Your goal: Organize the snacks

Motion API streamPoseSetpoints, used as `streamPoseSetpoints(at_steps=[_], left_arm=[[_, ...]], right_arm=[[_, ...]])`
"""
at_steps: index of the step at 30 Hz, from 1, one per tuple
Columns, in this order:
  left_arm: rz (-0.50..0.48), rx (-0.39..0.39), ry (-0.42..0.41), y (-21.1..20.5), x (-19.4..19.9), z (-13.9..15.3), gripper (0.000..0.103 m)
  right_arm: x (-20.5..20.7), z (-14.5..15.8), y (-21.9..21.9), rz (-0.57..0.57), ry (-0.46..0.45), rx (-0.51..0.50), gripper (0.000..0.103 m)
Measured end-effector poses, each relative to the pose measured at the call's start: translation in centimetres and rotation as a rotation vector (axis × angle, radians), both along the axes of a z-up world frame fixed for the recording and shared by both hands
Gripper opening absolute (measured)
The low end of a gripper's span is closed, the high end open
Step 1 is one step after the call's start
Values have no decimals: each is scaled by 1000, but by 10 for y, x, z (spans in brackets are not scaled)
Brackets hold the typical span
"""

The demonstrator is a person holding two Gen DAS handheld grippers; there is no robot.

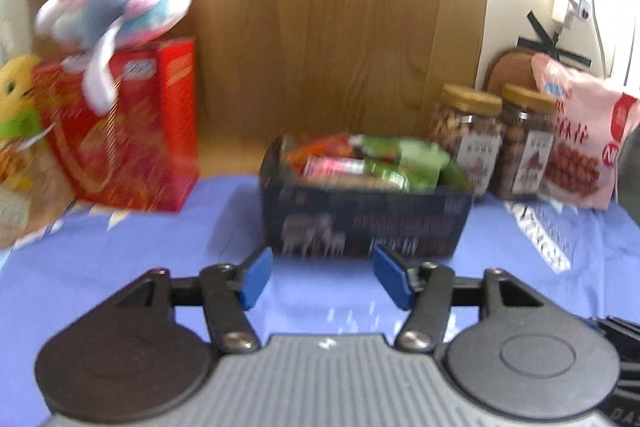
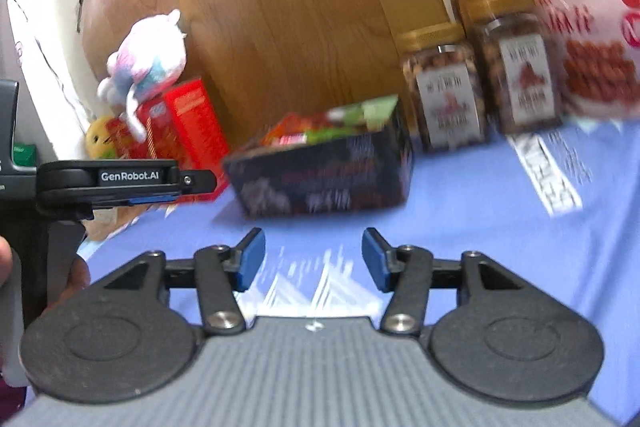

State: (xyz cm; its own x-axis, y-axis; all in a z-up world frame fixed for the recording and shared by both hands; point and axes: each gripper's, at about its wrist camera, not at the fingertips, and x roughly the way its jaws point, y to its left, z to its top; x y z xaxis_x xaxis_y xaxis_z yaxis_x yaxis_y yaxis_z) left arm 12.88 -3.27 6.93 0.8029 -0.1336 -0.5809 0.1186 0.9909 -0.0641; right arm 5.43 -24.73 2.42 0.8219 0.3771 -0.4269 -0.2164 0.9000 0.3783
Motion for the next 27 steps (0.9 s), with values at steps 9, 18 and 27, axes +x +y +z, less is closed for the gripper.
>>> streamPoseSetpoints(at_steps=[9,18,27], left_arm=[[58,10,17,10,-63,-15,103],[37,31,27,15,-93,-18,103],[26,12,-17,18,-96,-22,103]], right_arm=[[-54,3,12,-6,57,26,67],[-79,6,19,-54,34,19,74],[-79,6,19,-85,17,3,78]])
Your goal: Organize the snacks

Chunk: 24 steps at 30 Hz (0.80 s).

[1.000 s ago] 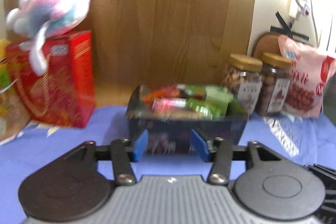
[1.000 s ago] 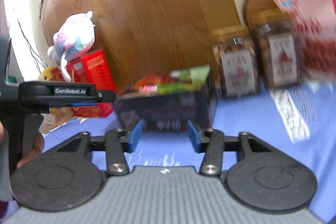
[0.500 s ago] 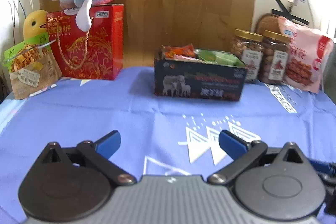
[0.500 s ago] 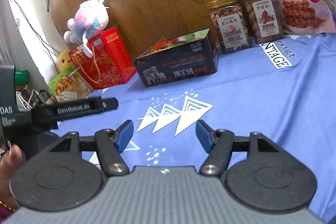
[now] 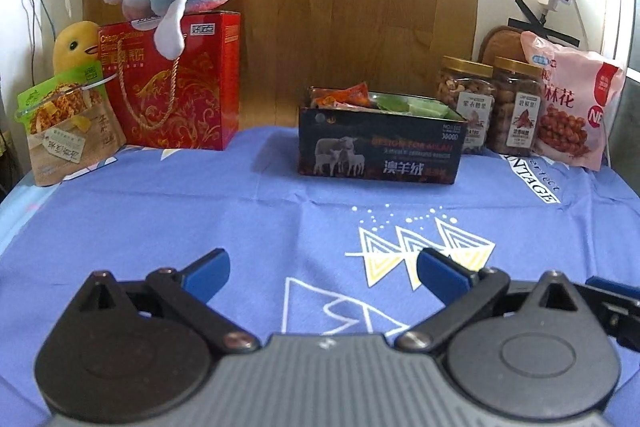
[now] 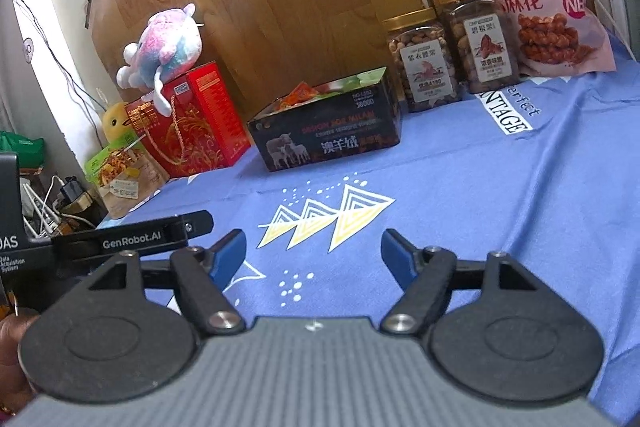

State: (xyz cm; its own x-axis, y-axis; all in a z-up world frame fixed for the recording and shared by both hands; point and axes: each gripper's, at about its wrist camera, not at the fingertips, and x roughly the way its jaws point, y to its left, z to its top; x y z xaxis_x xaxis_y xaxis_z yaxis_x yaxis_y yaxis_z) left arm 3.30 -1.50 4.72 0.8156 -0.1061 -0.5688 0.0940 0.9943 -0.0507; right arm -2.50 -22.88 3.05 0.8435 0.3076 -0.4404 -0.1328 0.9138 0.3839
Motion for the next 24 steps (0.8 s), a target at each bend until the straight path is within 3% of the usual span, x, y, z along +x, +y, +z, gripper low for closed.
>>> streamPoseSetpoints(at_steps=[14,24], left_arm=[[-12,16,-12,-20,21,-12,103],[-6,120,-41,-37,14,0,103]], right_arm=[[18,-10,-14,-54,7,3,78],[18,-9,-18,-53,-14,16,78]])
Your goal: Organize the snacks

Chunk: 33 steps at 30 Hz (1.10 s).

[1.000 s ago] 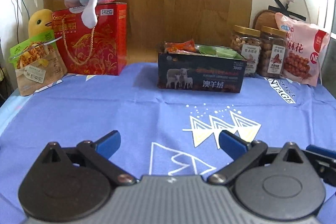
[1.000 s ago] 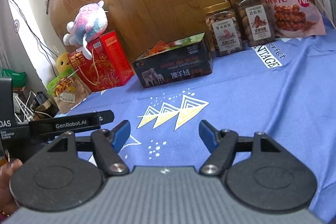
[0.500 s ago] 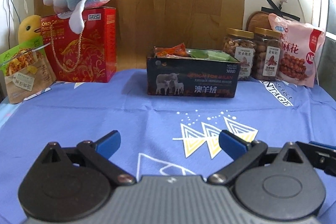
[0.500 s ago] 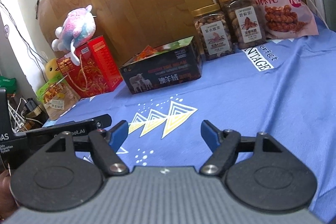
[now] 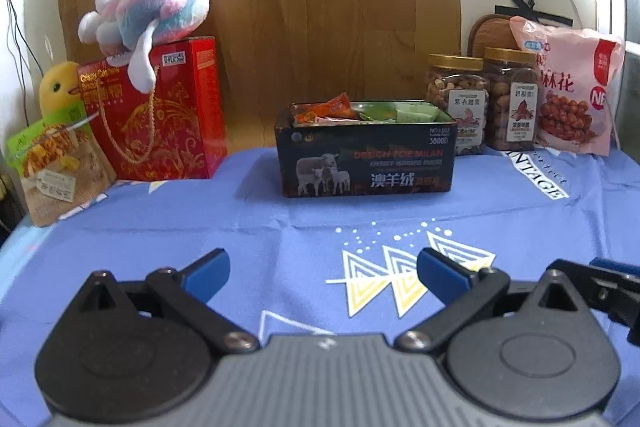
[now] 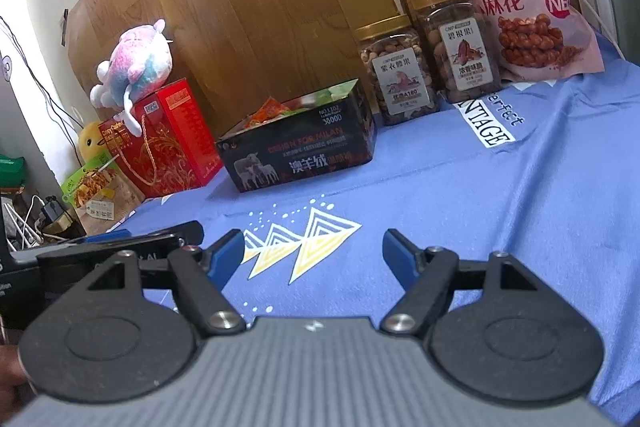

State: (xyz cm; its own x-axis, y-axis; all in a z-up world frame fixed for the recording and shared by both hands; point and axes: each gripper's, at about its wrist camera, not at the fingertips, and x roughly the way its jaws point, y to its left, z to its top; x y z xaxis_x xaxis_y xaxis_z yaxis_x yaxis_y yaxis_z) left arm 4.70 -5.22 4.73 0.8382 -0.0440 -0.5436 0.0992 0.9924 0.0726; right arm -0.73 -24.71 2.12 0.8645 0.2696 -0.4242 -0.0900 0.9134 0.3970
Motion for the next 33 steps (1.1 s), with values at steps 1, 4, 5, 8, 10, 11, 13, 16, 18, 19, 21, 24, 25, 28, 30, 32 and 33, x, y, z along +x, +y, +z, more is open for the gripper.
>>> streamPoseSetpoints(at_steps=[1,4,5,8,10,11,13,16,18,19,21,24,25,28,30,32,33], left_arm=[[6,14,-1,-1,-1,1,103],[22,35,-13,1,-4,4,103],[25,41,-20,1,-5,5,103],[28,65,-32,1,-8,8,103],[24,78,-41,0,-10,11,103],[24,83,-47,-1,-11,12,103],[27,93,-58,-1,-14,13,103],[22,91,-57,1,-15,14,103],[21,85,-43,2,-15,13,103],[22,86,-35,3,-15,12,103],[20,89,-17,4,-16,11,103],[8,75,12,6,-17,8,103],[9,69,20,7,-17,7,103],[18,66,29,9,-19,5,103],[24,68,23,10,-20,5,103],[25,64,21,12,-21,6,103],[24,62,20,12,-21,6,103]], right_arm=[[0,0,0,0,0,4,78],[0,0,-2,1,0,14,78],[-1,1,-1,1,-2,16,78],[-3,3,-1,8,-11,21,78],[-5,6,0,15,-21,23,78],[-6,8,1,18,-26,23,78],[-9,11,3,22,-36,21,78],[-11,14,5,24,-46,16,78],[-12,14,6,26,-45,13,78],[-12,14,7,27,-43,12,78],[-12,13,8,29,-40,12,78],[-12,13,9,30,-36,14,78],[-12,13,9,31,-37,14,78],[-13,14,10,29,-39,9,78],[-14,15,10,28,-41,9,78],[-15,15,10,28,-40,8,78],[-14,15,10,30,-40,9,78]])
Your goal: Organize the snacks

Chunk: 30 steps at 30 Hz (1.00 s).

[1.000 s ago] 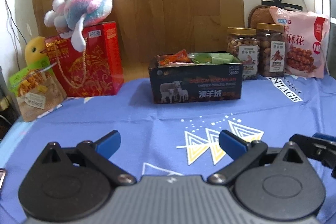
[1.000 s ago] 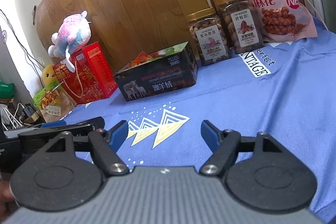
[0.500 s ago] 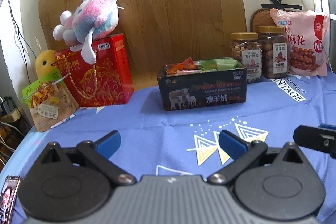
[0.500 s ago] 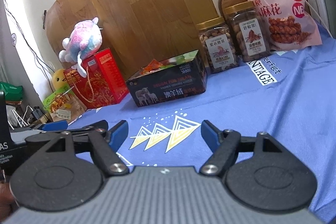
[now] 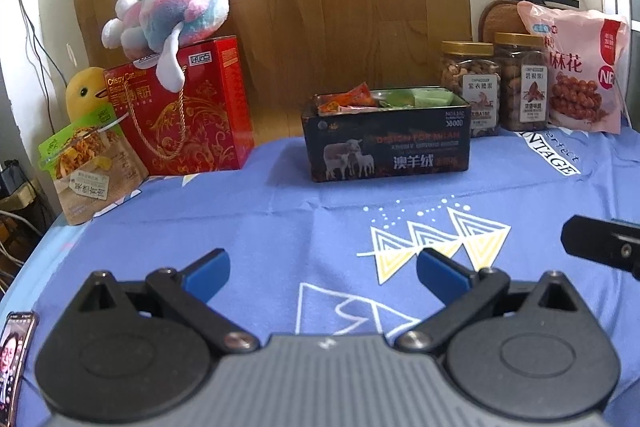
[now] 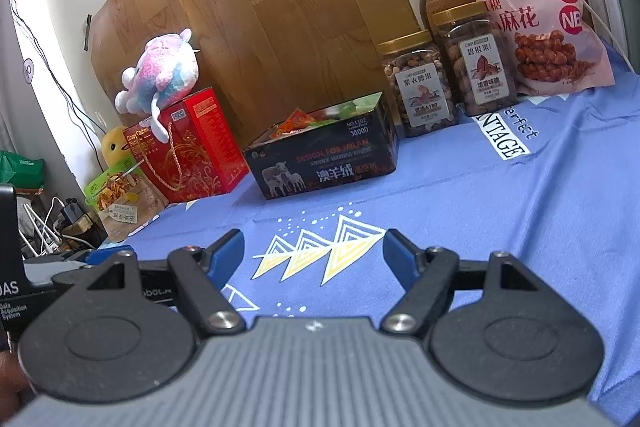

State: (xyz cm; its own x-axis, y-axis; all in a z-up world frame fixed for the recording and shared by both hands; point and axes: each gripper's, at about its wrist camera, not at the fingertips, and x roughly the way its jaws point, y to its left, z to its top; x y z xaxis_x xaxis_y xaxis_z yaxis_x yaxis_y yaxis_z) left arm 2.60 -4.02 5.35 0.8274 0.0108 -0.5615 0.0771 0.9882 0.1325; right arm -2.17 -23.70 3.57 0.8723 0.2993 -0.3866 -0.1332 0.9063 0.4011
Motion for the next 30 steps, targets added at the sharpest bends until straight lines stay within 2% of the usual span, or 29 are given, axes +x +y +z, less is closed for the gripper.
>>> streamPoseSetpoints(at_steps=[7,30], left_arm=[[-4,28,2,-2,-1,-2,103],[-7,24,30,-1,1,-6,103]], right_arm=[[-2,0,3,2,-4,-6,79],[-2,-5,2,-12,15,6,79]])
